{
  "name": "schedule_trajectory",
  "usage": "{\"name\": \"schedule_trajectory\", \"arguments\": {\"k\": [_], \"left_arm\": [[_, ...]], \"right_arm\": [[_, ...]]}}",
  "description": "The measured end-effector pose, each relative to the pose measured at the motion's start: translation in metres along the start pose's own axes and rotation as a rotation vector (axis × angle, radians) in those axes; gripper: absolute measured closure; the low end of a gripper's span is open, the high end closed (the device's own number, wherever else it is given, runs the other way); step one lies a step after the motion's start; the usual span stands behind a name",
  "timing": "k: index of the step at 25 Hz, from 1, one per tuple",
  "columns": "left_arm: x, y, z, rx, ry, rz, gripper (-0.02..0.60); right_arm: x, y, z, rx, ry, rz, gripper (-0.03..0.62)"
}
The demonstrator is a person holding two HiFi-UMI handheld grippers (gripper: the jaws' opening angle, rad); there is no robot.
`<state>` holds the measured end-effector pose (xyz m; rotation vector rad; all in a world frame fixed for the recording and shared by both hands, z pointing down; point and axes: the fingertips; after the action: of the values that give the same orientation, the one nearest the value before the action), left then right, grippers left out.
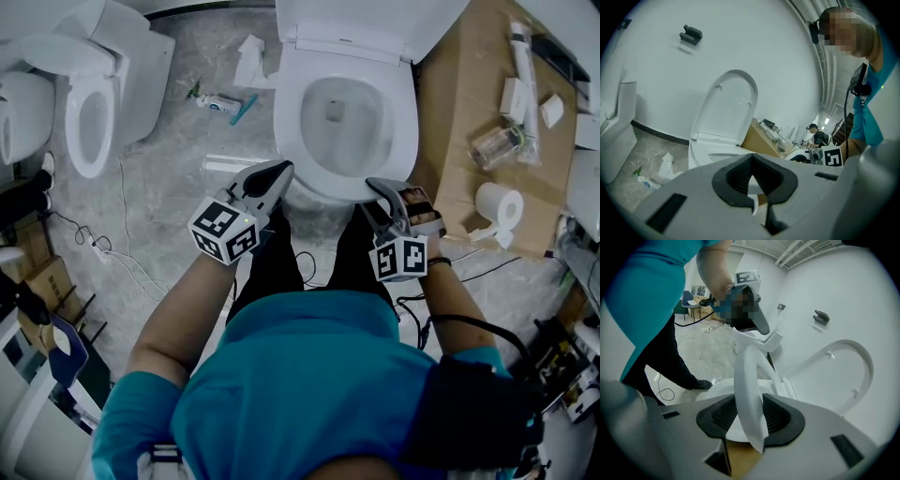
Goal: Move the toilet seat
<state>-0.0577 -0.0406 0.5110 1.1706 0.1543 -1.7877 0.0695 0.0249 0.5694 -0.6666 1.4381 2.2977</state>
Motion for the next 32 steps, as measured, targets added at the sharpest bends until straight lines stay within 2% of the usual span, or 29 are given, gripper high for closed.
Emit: {"name": "schedule_trajectory", "arguments": {"k": [16, 32], "left_arm": [[0.028, -0.007, -0.01, -0.007, 0.037, -0.052, 0.578], [0.054, -0.006, -0.015, -0.016, 0.064, -0.111, 0.578]], "right_arm": [[0.02, -0.018, -0.046, -0.076, 0.014, -0.071, 0.451], [0.035, -0.029, -0.094, -0.142, -0.026, -0.126, 0.479]]}}
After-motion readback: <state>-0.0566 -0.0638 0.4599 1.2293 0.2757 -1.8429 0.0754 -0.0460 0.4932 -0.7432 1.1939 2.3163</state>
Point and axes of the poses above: the fingertips, and each gripper's own axes: y forward along the fingers, z to its left, x out of its top, and after that the axes turned 4 degrees about -z, right-handed
